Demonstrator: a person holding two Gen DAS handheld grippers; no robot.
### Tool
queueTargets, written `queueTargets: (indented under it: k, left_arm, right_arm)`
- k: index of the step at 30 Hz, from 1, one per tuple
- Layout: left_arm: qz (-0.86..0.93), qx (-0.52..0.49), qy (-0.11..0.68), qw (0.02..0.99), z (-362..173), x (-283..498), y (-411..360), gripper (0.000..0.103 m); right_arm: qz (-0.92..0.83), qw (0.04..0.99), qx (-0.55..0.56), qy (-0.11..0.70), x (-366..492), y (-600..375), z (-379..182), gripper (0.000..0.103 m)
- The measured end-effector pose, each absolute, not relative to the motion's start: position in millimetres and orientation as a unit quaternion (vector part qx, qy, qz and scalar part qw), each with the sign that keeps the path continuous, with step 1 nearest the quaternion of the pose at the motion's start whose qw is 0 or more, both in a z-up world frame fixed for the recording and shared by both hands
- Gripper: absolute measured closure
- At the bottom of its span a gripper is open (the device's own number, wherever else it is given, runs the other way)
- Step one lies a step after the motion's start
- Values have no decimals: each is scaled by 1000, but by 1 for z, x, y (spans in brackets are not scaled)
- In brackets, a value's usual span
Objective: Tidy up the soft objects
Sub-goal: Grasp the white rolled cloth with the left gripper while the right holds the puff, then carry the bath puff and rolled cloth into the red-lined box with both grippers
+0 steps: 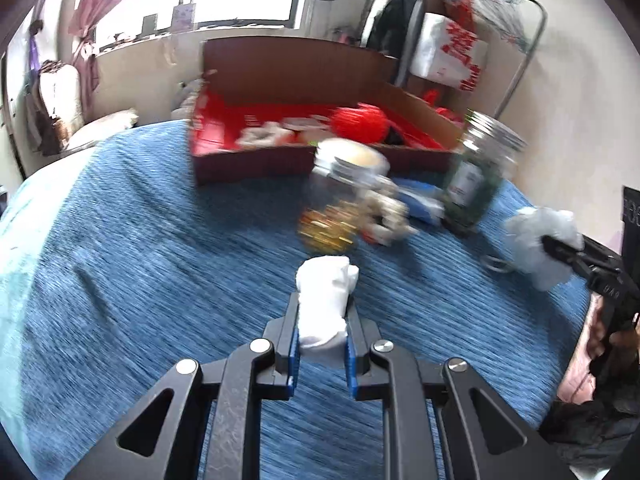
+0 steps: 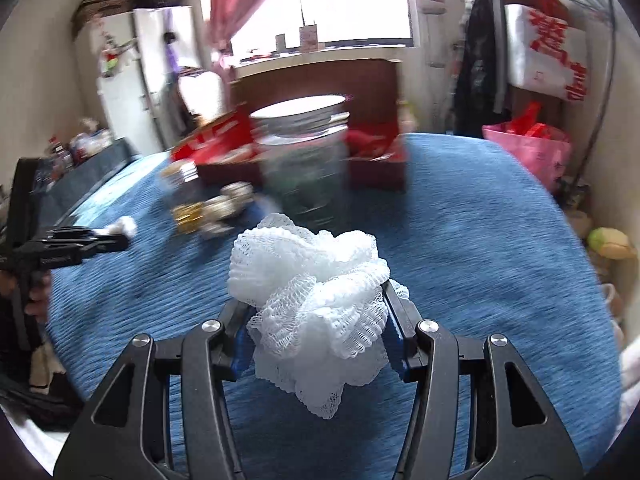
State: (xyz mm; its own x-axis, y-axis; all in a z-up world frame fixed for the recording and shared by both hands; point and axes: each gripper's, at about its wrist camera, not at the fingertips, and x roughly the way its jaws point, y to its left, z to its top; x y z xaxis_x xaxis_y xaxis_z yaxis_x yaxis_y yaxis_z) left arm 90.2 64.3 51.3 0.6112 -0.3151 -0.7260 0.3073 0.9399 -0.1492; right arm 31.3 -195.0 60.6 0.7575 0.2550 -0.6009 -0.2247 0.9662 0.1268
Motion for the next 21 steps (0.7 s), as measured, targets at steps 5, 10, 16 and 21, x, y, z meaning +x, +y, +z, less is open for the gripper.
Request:
queueTargets:
  k: [5, 10, 16, 21]
  left_arm:
    - [-151, 9, 403, 903, 65, 139, 84, 84]
    - [-153, 13, 394, 906, 86, 180, 89, 84]
    - [-188, 25, 380, 906, 117, 225, 74, 84]
    - [-196, 37, 380, 903, 129, 273, 58, 84]
  right_arm:
    - [75, 941, 13, 329, 71, -234, 75, 52]
    - [66, 945, 1, 321, 117, -252, 100, 52]
    - [84, 951, -18, 296, 180, -242, 140, 52]
    - [105, 956, -59, 266, 227, -210, 175, 52]
